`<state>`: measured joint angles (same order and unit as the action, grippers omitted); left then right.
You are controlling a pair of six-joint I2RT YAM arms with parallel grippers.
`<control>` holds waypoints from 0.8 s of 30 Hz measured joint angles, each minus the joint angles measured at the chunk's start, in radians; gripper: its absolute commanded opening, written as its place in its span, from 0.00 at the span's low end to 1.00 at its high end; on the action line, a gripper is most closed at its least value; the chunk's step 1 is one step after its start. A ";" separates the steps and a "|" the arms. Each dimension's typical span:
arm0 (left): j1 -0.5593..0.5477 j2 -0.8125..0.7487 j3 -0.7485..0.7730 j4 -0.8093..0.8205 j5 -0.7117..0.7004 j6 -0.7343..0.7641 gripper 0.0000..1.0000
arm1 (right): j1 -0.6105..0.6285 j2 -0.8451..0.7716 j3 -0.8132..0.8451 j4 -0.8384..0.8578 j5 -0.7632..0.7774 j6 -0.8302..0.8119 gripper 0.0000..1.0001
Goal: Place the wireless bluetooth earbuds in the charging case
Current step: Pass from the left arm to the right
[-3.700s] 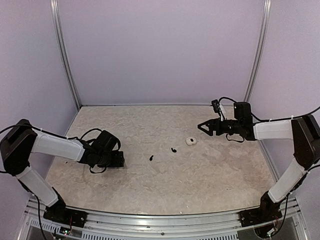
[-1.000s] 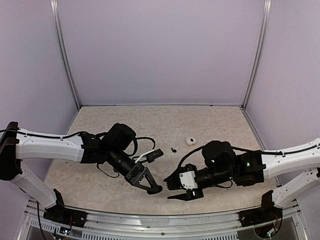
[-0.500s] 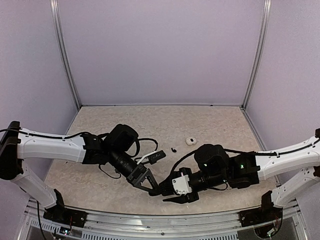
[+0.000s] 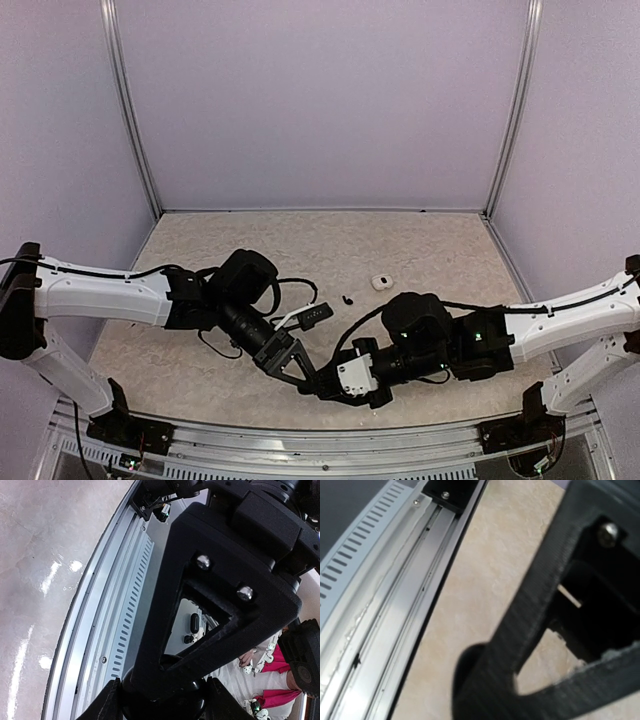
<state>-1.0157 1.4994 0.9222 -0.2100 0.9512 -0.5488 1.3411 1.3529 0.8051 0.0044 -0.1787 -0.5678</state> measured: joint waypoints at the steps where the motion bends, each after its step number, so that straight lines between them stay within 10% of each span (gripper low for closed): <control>1: -0.002 0.000 0.000 0.001 0.003 0.000 0.33 | 0.001 0.001 0.000 0.003 0.000 -0.001 0.35; 7: -0.011 0.001 0.002 0.004 0.010 0.000 0.33 | 0.003 0.006 0.000 0.014 0.005 -0.012 0.25; 17: -0.014 -0.043 0.003 0.024 -0.046 0.029 0.87 | 0.005 -0.009 -0.006 0.031 0.030 0.002 0.13; 24: -0.010 -0.238 0.014 0.080 -0.220 0.096 0.93 | -0.049 -0.119 -0.063 0.065 -0.016 0.090 0.10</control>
<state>-1.0260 1.2610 0.9367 -0.1295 0.7311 -0.4530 1.2922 1.2335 0.7425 0.0692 -0.1944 -0.4778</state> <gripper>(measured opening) 0.935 0.214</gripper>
